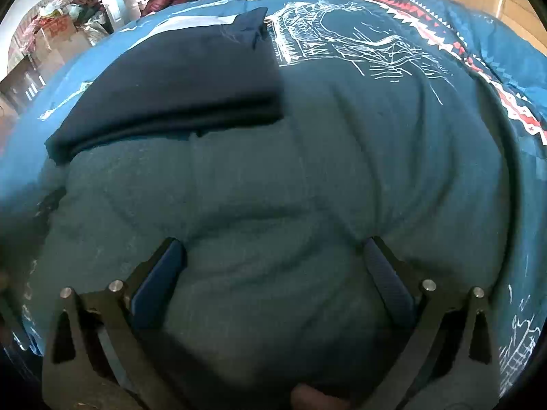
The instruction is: Fold large clothes
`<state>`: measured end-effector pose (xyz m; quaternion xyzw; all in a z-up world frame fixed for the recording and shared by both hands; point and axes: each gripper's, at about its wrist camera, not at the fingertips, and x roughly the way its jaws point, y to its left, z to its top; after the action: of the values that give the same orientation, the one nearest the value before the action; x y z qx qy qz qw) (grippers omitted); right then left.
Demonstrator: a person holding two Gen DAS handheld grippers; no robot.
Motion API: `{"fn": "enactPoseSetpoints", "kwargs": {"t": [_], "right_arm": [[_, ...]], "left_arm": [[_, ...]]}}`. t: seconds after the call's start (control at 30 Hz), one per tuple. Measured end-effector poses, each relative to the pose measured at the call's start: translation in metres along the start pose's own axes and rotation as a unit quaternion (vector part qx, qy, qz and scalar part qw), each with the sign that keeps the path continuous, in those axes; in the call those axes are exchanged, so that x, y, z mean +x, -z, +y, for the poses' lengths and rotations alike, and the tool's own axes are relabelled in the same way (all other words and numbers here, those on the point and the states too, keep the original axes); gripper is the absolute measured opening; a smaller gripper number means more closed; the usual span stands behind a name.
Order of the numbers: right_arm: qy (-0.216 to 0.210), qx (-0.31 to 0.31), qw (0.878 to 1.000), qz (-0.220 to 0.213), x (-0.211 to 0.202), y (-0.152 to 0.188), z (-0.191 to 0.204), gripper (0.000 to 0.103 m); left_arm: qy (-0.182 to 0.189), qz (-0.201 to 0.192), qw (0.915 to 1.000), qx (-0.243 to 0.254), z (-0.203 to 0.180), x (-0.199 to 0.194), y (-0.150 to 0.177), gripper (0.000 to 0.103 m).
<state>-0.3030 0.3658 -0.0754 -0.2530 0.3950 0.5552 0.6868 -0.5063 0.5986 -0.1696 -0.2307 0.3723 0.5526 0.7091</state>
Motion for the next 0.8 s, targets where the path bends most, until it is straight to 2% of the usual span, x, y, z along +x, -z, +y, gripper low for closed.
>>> {"fn": "enactPoseSetpoints", "kwargs": {"t": [0.8], "right_arm": [[0.003,-0.002,1.0,-0.002,0.0002,-0.0001,-0.0005,0.103]], "left_arm": [[-0.005,-0.007,1.0,0.002,-0.0007,0.0004,0.0013,0.103]]}}
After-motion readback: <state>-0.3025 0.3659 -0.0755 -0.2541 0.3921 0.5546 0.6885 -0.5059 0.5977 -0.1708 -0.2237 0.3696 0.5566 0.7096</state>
